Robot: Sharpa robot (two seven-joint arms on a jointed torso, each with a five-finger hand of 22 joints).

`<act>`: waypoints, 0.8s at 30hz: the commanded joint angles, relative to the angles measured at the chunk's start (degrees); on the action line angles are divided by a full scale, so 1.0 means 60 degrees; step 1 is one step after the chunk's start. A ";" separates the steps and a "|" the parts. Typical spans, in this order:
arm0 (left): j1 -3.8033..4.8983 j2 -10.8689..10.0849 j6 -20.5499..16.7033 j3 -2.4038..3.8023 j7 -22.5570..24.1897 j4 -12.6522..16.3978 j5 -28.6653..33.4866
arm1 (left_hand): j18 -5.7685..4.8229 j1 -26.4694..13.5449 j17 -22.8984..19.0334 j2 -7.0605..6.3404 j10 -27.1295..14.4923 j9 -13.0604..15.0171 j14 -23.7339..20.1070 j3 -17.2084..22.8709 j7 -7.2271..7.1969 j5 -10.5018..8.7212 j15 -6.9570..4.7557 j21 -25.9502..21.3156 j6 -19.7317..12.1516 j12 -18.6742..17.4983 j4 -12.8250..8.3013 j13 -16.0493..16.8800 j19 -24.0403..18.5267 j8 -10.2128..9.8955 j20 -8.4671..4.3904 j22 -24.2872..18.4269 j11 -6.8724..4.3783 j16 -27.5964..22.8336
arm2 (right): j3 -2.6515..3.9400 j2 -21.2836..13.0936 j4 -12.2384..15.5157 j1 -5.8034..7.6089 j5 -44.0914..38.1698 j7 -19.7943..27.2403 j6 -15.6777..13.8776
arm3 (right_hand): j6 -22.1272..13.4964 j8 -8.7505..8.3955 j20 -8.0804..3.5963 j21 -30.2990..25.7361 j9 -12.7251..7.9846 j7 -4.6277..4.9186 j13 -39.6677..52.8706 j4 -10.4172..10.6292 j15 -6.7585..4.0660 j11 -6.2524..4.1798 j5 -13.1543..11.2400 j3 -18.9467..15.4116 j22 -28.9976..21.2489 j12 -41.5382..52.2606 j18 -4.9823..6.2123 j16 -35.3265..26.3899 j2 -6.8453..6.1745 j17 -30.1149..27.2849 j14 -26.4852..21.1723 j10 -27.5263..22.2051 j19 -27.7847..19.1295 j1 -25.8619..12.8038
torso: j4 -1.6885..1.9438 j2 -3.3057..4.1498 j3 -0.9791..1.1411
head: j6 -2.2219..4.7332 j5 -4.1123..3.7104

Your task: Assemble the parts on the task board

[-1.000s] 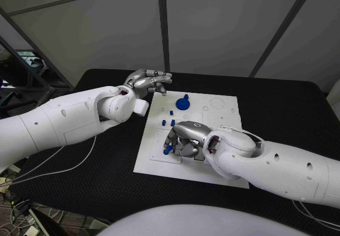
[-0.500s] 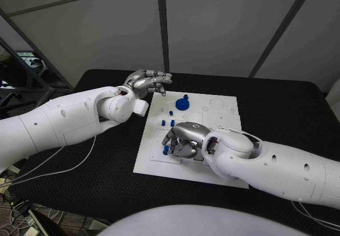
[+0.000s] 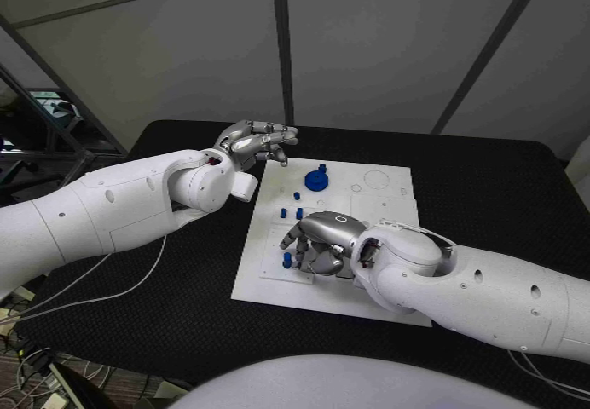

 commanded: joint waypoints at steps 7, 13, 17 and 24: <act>0.0016 -0.0043 0.0108 0.0004 0.0020 -0.0004 -0.0014 | -0.0175 0.0033 -0.0012 0.0090 -0.0062 -0.0002 -0.0074 -0.0073 0.0002 -0.0019 0.0014 -0.0052 -0.0037 0.0051 -0.0010 -0.0015 -0.0073 0.0048 -0.0018 -0.0012 0.0003 -0.0046 | 0.0014 -0.1034 0.0893 -0.0025 0.0780 0.0792 -0.1818 | 0.0216 0.0131 -0.0058 -0.0080 0.0081 0.0088 0.0145 -0.0063 -0.0103 -0.0086 0.0100 -0.0156 -0.0035 0.0078 -0.0108 -0.0012 -0.0073 -0.0094 0.0191 0.0271 -0.0056 0.0041 | -0.0030 -0.0026 0.0013 | 0.0099 -0.0152; 0.0015 -0.0068 0.0091 -0.0014 0.0015 -0.0021 -0.0014 | -0.0175 0.0033 -0.0012 0.0090 -0.0062 -0.0002 -0.0074 -0.0073 0.0002 -0.0019 0.0014 -0.0052 -0.0037 0.0051 -0.0010 -0.0015 -0.0073 0.0048 -0.0018 -0.0012 0.0003 -0.0046 | 0.0227 -0.2357 0.1583 0.0014 0.2646 0.0712 -0.2123 | 0.0973 0.0478 0.0046 -0.0396 0.0207 0.0261 0.0378 0.0222 0.0042 0.0089 0.0121 -0.0534 -0.0407 0.0341 -0.0034 -0.0284 -0.0160 -0.0482 0.0097 0.0606 -0.0323 -0.0364 | -0.0110 -0.0074 0.0008 | 0.0216 -0.0462; 0.0013 -0.0149 0.0068 -0.0047 0.0011 0.0039 -0.0014 | -0.0175 0.0033 -0.0012 0.0090 -0.0062 -0.0002 -0.0074 -0.0073 0.0002 -0.0019 0.0014 -0.0052 -0.0037 0.0051 -0.0010 -0.0015 -0.0073 0.0048 -0.0018 -0.0012 0.0003 -0.0046 | 0.0298 -0.3426 0.1895 0.0051 0.3566 0.0487 -0.2088 | 0.1657 0.0987 -0.0128 0.0051 0.0367 -0.0037 0.1453 0.0528 -0.0197 -0.0258 0.0902 -0.1232 0.0155 0.1784 -0.0146 0.0238 -0.0272 0.0191 0.0314 0.1475 0.0153 -0.0866 | -0.0220 -0.0109 0.0008 | 0.0317 -0.0725; 0.0009 -0.0240 -0.0006 -0.0075 0.0007 0.0128 -0.0054 | -0.0175 0.0026 -0.0026 0.0105 -0.0079 -0.0002 -0.0084 -0.0085 0.0004 -0.0019 0.0018 -0.0060 -0.0051 0.0073 0.0001 -0.0018 -0.0079 0.0064 -0.0013 -0.0016 0.0006 -0.0042 | 0.0317 -0.4624 0.2153 0.0056 0.3194 -0.0041 -0.2195 | 0.1761 0.1598 -0.0290 0.0698 0.0699 -0.0281 0.8844 0.0894 -0.0342 -0.0406 0.1887 -0.2463 0.0981 0.8828 -0.0360 0.1664 -0.0009 0.2209 0.0607 0.1851 0.0809 -0.1072 | -0.0390 -0.0146 0.0034 | 0.0326 -0.1173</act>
